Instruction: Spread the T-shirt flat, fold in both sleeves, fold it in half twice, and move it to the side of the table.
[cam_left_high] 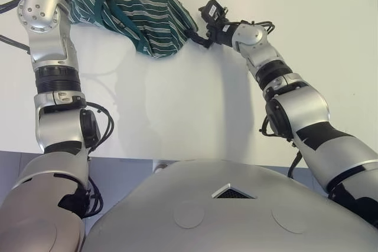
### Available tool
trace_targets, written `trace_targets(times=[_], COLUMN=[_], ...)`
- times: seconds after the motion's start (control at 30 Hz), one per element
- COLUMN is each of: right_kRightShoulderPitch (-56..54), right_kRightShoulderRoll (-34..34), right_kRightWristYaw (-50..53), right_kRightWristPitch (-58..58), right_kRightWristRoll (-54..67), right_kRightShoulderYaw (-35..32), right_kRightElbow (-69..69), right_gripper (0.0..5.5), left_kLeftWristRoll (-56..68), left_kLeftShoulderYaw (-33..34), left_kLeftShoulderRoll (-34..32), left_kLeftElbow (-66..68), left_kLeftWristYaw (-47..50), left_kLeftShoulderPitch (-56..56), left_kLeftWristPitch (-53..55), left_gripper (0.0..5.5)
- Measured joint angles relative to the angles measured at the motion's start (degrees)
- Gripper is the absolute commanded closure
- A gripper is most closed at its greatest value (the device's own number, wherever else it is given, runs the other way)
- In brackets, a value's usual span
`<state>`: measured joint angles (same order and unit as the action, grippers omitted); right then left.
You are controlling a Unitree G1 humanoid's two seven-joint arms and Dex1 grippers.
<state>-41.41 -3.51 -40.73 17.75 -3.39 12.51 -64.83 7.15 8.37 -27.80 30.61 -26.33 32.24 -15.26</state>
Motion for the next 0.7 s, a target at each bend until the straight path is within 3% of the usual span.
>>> trace_targets(times=[0.13,0.27,0.33,0.43,0.57,0.7], right_kRightShoulderPitch=[17.0,26.5,25.7,15.6,5.6,-0.3], right_kRightShoulderRoll=[-4.1,-7.3,-7.4,-4.0,0.5,3.0], right_kRightWristYaw=[-13.6,-16.5,-13.4,-2.7,7.7,10.1], right_kRightWristPitch=[-5.4,-16.8,-23.8,-20.8,-13.0,-7.9], right_kRightWristRoll=[8.4,17.6,21.7,15.9,5.2,2.9], right_kRightShoulderYaw=[2.4,3.6,1.2,-0.9,1.9,1.3], right_kRightElbow=[26.6,50.2,60.7,51.9,26.7,10.5], right_gripper=[1.48,1.48,1.48,1.48,1.48,1.48], left_kLeftWristRoll=[-0.8,-1.2,-7.8,-20.6,-41.2,-45.0], left_kLeftShoulderYaw=[-0.1,0.0,-2.7,-10.7,-26.7,-32.0], left_kLeftShoulderRoll=[-0.1,-2.0,-8.0,-15.5,-17.0,-18.7], left_kLeftElbow=[0.0,1.9,7.7,16.3,29.6,33.3], left_kLeftWristYaw=[0.3,0.2,-0.3,1.6,9.5,6.4], left_kLeftShoulderPitch=[-0.4,-0.4,0.3,2.1,8.2,9.0], left_kLeftWristPitch=[-0.3,-0.6,-3.9,-7.9,-10.6,-16.3], left_gripper=[1.77,1.77,1.77,1.77,1.77,1.77])
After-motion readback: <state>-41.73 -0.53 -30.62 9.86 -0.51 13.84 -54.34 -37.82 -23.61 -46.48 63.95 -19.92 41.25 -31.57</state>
